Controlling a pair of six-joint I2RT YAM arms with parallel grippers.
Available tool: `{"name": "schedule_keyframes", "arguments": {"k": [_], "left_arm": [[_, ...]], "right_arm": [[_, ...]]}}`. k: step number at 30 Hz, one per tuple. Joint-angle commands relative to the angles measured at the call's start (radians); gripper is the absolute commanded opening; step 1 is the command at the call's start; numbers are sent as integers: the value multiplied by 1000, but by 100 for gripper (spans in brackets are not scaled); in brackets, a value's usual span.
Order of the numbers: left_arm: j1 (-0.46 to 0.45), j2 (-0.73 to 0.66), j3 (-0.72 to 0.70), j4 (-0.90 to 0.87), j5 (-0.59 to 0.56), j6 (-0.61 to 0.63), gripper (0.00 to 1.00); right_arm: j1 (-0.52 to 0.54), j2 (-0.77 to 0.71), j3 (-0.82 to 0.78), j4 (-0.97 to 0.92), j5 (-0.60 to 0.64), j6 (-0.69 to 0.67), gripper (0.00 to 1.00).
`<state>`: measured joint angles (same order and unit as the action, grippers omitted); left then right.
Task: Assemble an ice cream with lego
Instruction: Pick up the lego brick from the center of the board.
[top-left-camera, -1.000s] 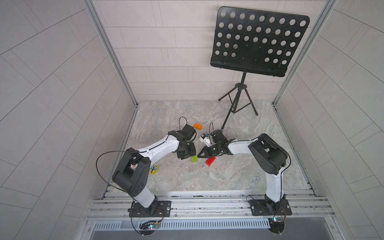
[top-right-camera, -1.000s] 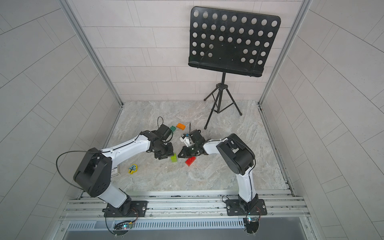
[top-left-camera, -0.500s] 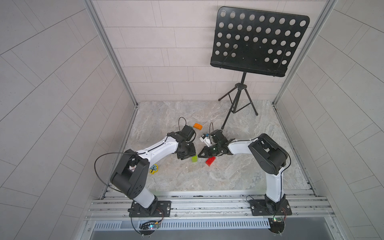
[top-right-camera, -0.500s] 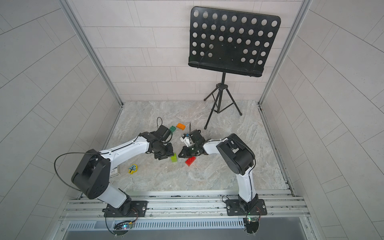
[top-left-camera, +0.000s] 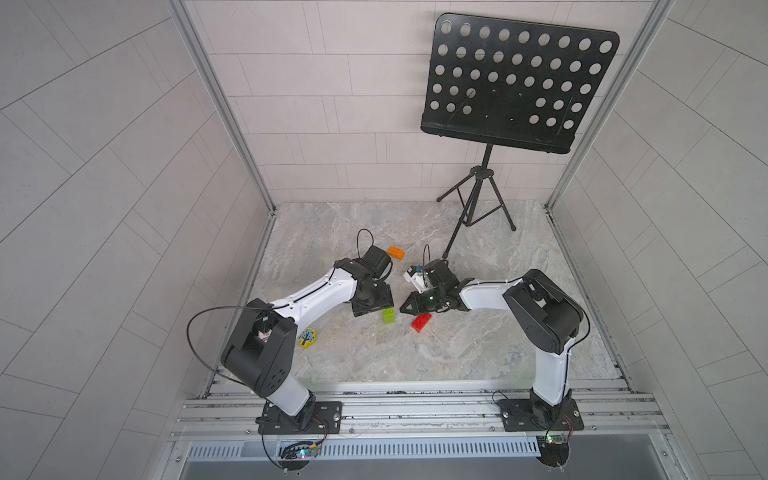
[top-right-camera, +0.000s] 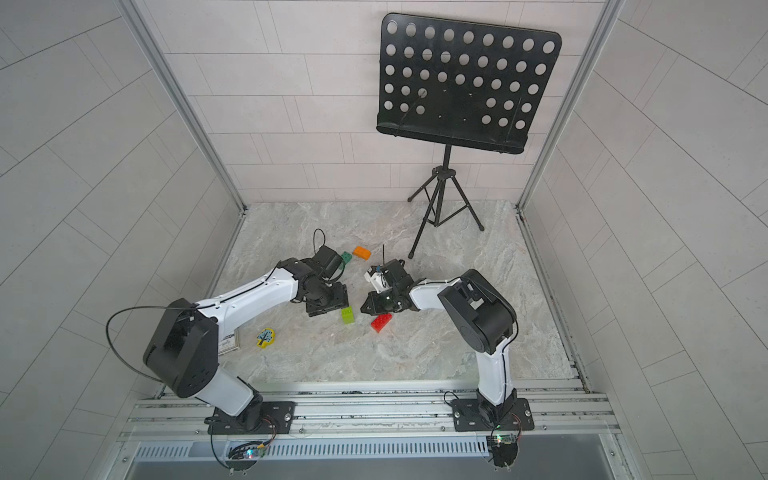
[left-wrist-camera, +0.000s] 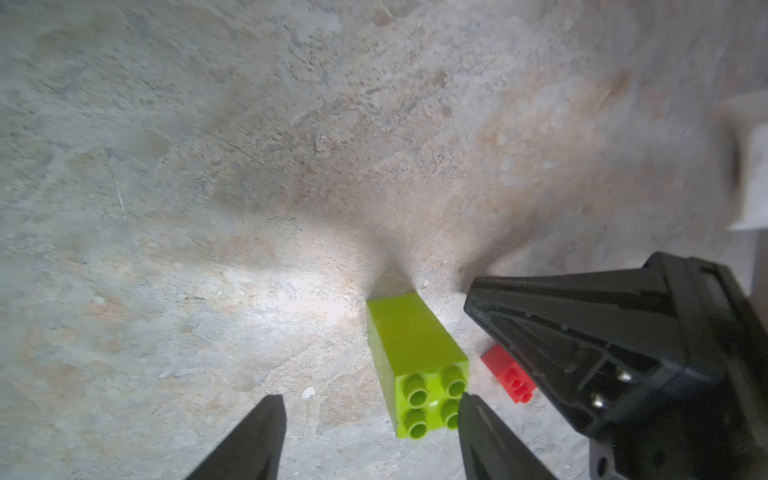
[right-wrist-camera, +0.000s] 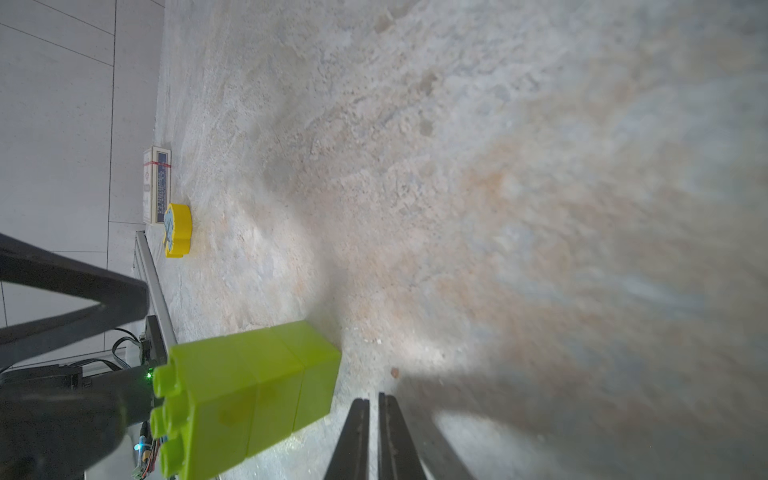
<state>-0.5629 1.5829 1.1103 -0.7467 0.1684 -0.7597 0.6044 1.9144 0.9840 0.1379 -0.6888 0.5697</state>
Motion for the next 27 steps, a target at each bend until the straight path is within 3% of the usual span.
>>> {"name": "schedule_keyframes", "arguments": {"k": [1, 4, 7, 12, 14, 20, 23, 27], "left_arm": [[3, -42, 60, -50, -23, 19, 82], [18, -34, 145, -75, -40, 88, 88], [62, 27, 278, -117, -35, 165, 90], [108, 191, 439, -125, -32, 235, 90], [109, 246, 487, -96, -97, 273, 91], [118, 342, 497, 122, -230, 484, 92], [151, 410, 528, 166, -173, 585, 92], [222, 541, 649, 71, -62, 603, 85]], "right_arm": [[-23, -80, -45, 49, 60, 5, 13], [-49, -155, -115, 90, 161, 18, 14], [-91, -262, -206, 121, 316, 40, 24], [-141, -392, -333, 169, 496, 80, 55], [-146, -430, -354, 162, 558, 82, 63], [-161, -489, -391, 148, 594, 76, 67], [-167, -494, -388, 146, 582, 74, 67], [-174, -488, -381, 141, 560, 71, 67]]}}
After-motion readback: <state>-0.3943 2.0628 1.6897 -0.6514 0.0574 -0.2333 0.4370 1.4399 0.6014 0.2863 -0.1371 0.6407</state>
